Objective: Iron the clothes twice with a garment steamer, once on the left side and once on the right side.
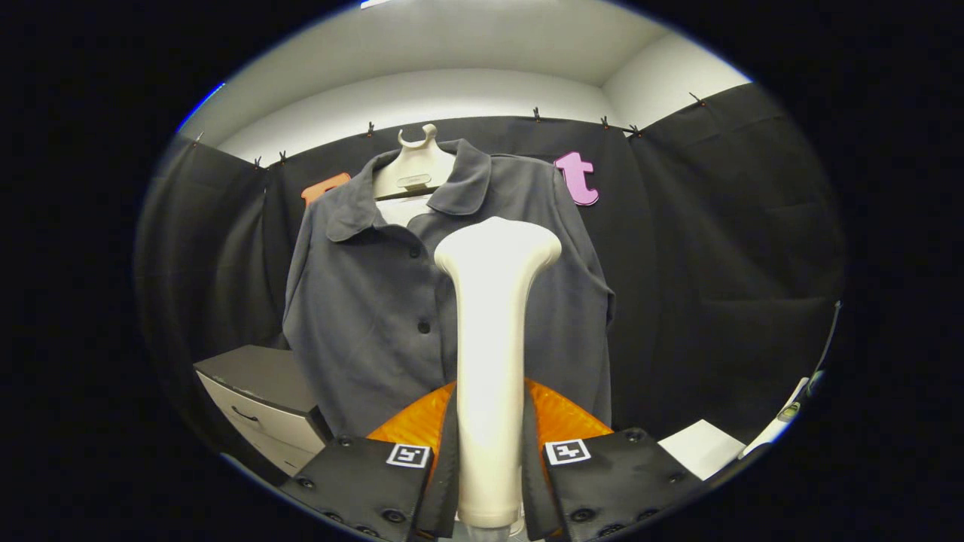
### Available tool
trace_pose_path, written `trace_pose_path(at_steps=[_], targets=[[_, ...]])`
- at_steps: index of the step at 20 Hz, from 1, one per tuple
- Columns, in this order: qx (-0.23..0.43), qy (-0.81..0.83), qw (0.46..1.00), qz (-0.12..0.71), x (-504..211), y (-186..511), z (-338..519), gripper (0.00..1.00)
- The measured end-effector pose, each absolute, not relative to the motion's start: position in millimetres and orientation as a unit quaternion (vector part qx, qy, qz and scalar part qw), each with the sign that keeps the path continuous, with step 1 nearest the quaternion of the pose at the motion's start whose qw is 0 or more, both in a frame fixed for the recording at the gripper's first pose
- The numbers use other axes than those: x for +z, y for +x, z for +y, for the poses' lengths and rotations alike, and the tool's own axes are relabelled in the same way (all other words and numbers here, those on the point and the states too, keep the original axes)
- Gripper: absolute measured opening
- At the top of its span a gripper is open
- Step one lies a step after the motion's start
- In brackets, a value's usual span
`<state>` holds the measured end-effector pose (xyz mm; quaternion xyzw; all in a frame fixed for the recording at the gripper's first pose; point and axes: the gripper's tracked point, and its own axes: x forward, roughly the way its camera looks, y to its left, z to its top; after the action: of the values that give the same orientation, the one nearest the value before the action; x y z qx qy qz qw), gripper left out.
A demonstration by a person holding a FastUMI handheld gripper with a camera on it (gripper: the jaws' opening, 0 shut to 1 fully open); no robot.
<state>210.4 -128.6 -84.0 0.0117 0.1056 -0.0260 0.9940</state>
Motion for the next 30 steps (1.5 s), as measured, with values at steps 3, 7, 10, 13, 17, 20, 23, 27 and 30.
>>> trace_pose_path(at_steps=[3,7,10,13,17,20,23,27,30], targets=[[-0.036,0.011,0.994,0.106,-87.5,224.4,-141.0,0.42],[-0.039,0.006,0.993,0.111,-89.8,237.8,-146.8,0.42],[-0.038,0.004,0.993,0.113,-93.0,246.5,-145.5,0.42],[-0.036,0.003,0.992,0.120,-99.7,251.2,-144.0,0.42],[-0.033,0.006,0.992,0.121,-103.4,252.7,-144.1,0.42],[-0.033,0.004,0.992,0.122,-107.0,252.6,-144.2,0.42],[-0.035,0.001,0.991,0.128,-116.6,247.0,-143.6,0.42],[-0.039,0.001,0.989,0.141,-135.2,238.5,-142.1,0.42],[-0.040,0.001,0.987,0.153,-151.0,232.6,-140.2,0.42]])
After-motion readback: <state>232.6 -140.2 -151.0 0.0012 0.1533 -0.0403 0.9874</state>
